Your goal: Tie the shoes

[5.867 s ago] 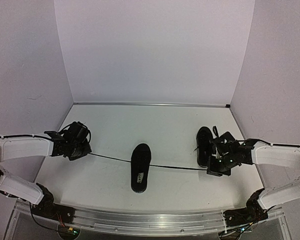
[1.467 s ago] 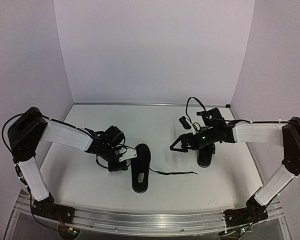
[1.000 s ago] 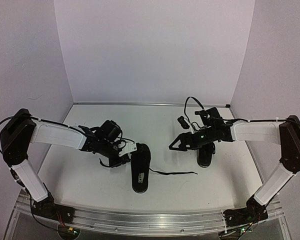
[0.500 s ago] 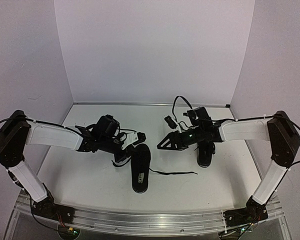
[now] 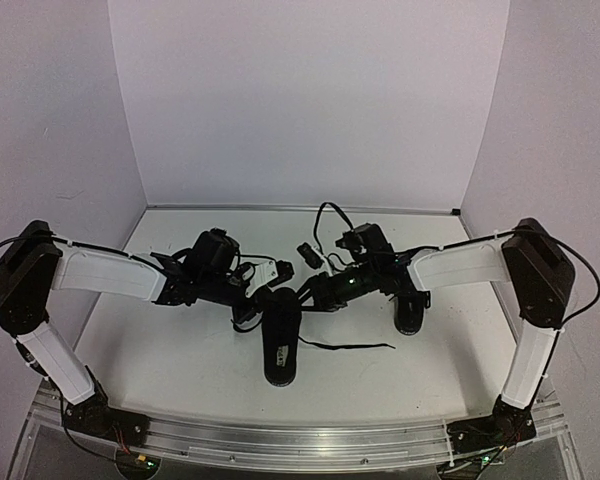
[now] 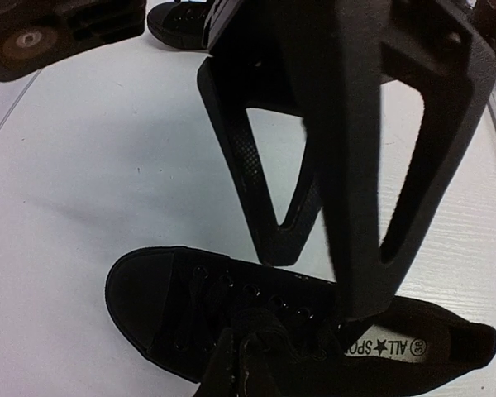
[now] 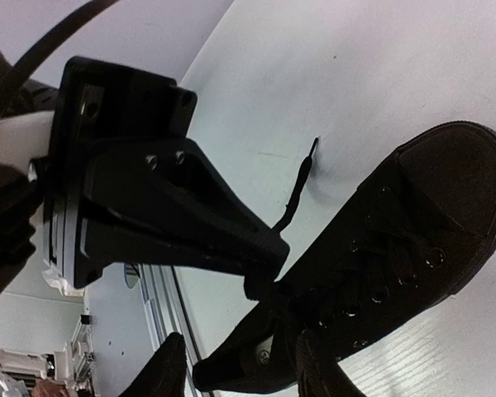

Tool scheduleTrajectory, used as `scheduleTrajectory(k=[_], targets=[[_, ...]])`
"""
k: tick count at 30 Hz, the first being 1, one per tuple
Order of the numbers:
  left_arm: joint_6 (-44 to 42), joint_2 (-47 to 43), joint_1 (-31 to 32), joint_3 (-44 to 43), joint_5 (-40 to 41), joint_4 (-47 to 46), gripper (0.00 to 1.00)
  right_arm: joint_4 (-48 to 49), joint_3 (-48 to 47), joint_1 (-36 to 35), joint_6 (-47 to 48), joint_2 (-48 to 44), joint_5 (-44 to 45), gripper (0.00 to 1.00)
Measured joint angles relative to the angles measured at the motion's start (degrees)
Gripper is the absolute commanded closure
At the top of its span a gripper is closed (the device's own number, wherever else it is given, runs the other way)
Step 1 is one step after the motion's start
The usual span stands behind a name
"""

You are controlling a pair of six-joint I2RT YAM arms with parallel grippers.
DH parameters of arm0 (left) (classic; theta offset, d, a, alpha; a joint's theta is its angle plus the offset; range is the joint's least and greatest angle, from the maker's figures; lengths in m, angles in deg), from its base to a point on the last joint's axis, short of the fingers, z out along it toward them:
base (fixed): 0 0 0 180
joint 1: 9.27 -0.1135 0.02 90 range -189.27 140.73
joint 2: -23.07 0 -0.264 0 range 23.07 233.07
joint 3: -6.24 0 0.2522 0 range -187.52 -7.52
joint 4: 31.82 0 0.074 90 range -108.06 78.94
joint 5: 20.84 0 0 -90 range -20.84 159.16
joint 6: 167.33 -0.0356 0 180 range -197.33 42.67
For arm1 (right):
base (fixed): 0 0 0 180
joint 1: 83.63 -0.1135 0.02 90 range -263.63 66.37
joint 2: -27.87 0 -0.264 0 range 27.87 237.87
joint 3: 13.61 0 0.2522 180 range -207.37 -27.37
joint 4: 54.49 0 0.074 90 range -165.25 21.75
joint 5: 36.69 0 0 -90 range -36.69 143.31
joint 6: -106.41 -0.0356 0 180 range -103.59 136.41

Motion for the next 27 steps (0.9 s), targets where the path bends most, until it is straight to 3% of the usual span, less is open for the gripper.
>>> scheduleTrajectory(k=[10, 16, 21, 27], targets=[[0.02, 0.00, 0.33, 0.26, -0.57, -0.38, 1.00, 3.72, -1.84, -0.64, -3.11, 3.62, 0.28, 0.69], [0.02, 0.00, 0.33, 0.26, -0.74, -0.35, 0.99, 4.69, -2.31, -0.97, -4.03, 4.29, 0.31, 0.93], [0.36, 0.00, 0.33, 0.26, -0.51, -0.26, 0.86, 4.84, -2.39, -0.93, -4.01, 4.30, 0.46, 1.00], [1.87, -0.81, 0.33, 1.23, 1.70, -0.15, 0.54, 4.89, -2.39, -0.97, -4.04, 4.30, 0.61, 1.00]])
